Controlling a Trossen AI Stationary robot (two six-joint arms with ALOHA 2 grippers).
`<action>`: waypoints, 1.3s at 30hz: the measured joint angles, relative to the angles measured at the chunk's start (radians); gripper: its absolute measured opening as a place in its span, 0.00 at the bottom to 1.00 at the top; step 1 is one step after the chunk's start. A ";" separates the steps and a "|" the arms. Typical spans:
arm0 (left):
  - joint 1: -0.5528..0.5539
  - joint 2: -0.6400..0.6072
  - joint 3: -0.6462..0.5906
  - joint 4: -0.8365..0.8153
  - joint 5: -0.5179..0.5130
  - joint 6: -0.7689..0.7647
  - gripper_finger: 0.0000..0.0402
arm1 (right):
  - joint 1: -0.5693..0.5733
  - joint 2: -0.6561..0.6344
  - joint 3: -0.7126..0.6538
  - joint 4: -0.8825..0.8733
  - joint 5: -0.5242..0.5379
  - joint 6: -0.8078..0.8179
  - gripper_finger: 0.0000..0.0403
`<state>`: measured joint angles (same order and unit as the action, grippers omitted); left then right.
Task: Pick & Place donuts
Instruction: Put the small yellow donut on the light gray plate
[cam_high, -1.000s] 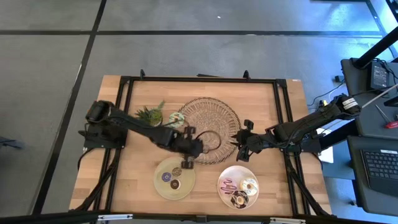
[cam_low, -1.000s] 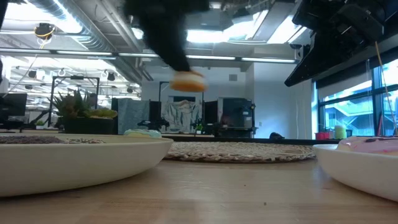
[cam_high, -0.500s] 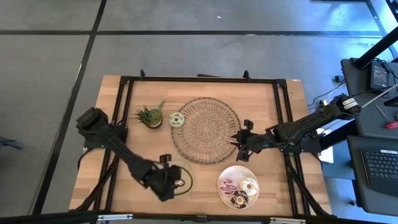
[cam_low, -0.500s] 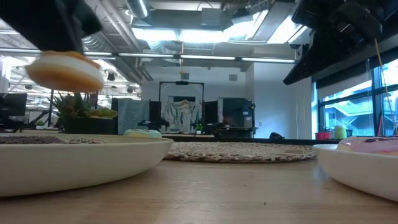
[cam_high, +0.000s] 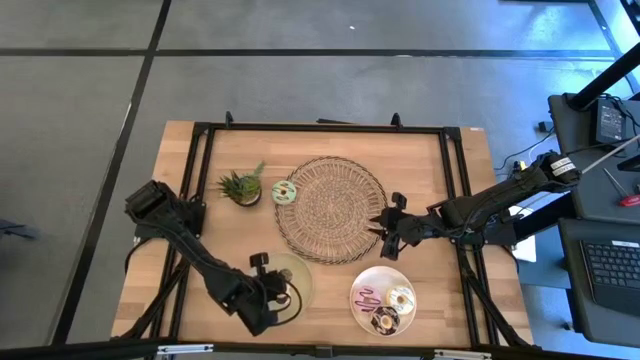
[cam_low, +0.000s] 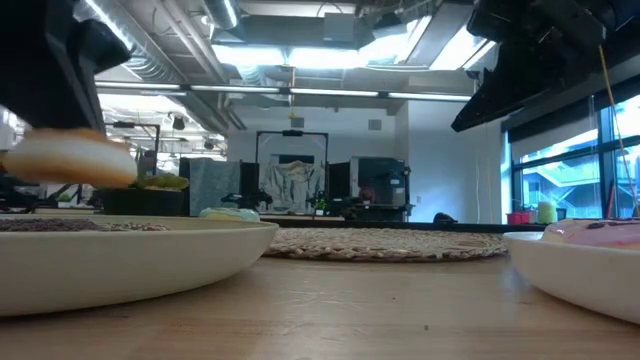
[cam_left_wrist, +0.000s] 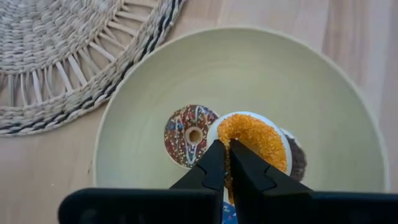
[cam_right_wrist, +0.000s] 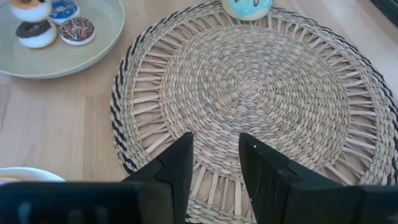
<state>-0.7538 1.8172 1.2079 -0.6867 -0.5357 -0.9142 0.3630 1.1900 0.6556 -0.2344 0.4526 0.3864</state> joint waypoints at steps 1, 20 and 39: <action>0.000 0.005 0.000 -0.001 0.000 0.000 0.02 | 0.000 0.000 0.000 0.000 0.000 0.001 0.33; -0.002 0.023 -0.020 -0.044 0.004 -0.095 0.05 | 0.000 0.000 0.000 -0.001 0.000 0.001 0.33; 0.001 0.023 -0.020 -0.035 0.004 -0.094 0.05 | 0.000 0.000 0.000 -0.003 0.000 -0.002 0.33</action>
<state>-0.7528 1.8397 1.1881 -0.7219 -0.5316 -1.0083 0.3630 1.1900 0.6556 -0.2371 0.4526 0.3840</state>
